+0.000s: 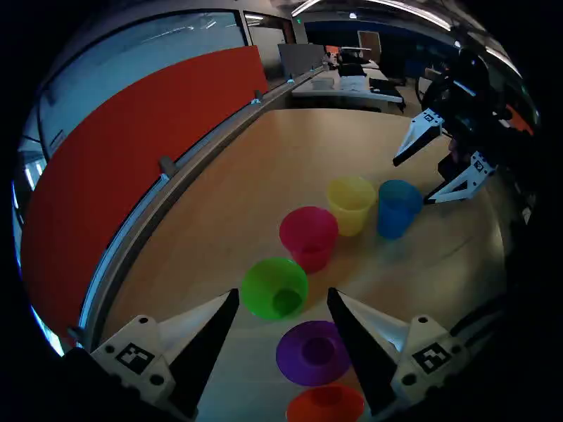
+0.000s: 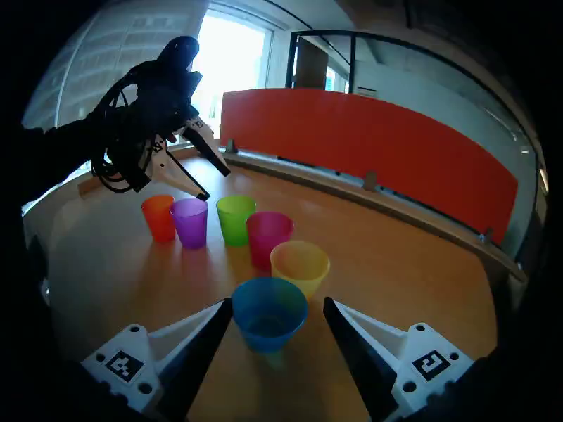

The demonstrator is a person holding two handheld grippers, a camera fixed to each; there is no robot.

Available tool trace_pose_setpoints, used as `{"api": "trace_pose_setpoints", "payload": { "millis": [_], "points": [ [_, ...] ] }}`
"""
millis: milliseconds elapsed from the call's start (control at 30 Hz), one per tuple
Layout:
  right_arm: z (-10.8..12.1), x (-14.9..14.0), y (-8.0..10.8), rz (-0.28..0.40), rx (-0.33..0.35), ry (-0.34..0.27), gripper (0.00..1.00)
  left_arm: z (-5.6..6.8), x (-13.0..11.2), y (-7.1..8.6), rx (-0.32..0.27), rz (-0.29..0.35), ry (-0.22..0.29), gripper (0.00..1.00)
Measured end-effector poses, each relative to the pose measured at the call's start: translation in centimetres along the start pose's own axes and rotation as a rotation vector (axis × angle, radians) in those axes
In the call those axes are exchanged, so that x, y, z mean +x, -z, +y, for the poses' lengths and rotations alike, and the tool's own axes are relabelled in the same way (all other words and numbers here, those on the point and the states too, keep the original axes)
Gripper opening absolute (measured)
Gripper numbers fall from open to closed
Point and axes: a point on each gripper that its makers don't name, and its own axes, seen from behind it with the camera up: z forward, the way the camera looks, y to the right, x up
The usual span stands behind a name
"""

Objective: Pour water

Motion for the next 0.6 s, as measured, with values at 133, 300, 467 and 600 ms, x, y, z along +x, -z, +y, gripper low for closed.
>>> {"api": "trace_pose_setpoints", "payload": {
  "millis": [133,300,467,600],
  "points": [
    [0.0,-0.3,-0.2,-0.007,0.002,-0.004,1.00,0.4,0.0,-0.8,-0.020,-0.018,-0.007,0.93],
    [-0.2,-0.6,-0.4,-0.008,0.009,-0.010,1.00,0.9,-0.1,-1.5,-0.046,-0.044,-0.013,0.93],
    [-0.2,-0.6,-0.4,-0.008,0.017,-0.018,1.00,0.9,-0.4,-2.2,-0.061,-0.079,-0.020,0.93],
    [-0.3,-0.6,-0.4,-0.012,0.023,-0.020,1.00,0.7,-0.8,-2.8,-0.063,-0.100,-0.019,0.93]
  ]
}}
